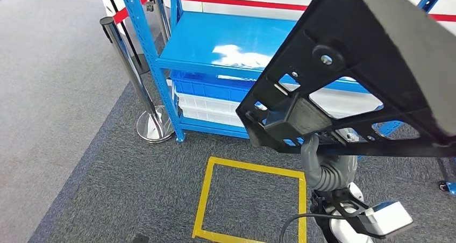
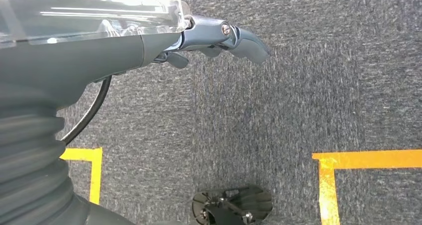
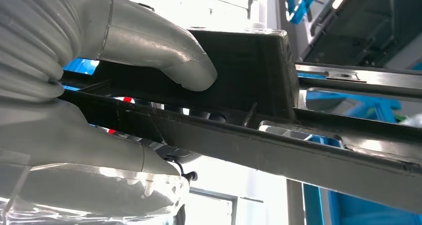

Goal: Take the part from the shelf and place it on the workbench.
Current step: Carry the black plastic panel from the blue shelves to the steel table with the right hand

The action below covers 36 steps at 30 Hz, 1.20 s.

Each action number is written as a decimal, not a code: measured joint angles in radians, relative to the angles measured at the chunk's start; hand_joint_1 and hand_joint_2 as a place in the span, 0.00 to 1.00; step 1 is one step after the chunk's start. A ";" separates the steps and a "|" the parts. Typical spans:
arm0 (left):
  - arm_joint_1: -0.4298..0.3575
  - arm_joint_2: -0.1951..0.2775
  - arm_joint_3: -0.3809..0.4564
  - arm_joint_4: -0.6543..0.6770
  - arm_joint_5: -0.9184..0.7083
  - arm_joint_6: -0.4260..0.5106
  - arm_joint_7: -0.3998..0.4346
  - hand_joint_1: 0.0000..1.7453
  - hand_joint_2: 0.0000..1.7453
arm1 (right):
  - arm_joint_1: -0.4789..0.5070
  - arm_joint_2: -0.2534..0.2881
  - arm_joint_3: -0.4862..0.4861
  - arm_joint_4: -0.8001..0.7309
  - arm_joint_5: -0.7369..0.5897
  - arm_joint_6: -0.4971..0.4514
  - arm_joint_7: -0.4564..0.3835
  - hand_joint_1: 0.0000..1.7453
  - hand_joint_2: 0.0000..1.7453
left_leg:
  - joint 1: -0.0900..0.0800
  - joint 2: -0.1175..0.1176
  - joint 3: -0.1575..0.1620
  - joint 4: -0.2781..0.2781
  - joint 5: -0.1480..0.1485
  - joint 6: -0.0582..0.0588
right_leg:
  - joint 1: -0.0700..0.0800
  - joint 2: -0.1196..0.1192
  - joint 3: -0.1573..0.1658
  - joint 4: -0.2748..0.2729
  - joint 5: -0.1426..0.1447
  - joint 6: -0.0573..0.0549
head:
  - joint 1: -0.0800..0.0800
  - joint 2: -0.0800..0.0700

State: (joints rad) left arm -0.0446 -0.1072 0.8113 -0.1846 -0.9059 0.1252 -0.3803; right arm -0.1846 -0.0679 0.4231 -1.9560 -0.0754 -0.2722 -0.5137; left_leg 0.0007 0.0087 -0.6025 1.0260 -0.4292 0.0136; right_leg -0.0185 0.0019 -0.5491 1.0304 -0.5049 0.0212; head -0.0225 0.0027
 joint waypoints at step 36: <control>-0.003 -0.003 0.019 0.000 0.007 -0.015 0.000 0.00 1.00 | -0.045 -0.002 -0.022 0.002 -0.009 -0.015 0.034 1.00 1.00 | 0.004 -0.002 -0.038 0.092 -0.076 -0.030 | -0.001 -0.003 -0.037 0.006 0.033 -0.043 | -0.010 0.000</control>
State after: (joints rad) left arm -0.0477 -0.1099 0.8308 -0.1846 -0.8993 0.1103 -0.3806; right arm -0.2298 -0.0696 0.4014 -1.9544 -0.0847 -0.2873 -0.4798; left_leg 0.0048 0.0069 -0.6404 1.1178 -0.5050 -0.0164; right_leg -0.0191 -0.0016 -0.5859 1.0361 -0.4717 -0.0214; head -0.0325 0.0028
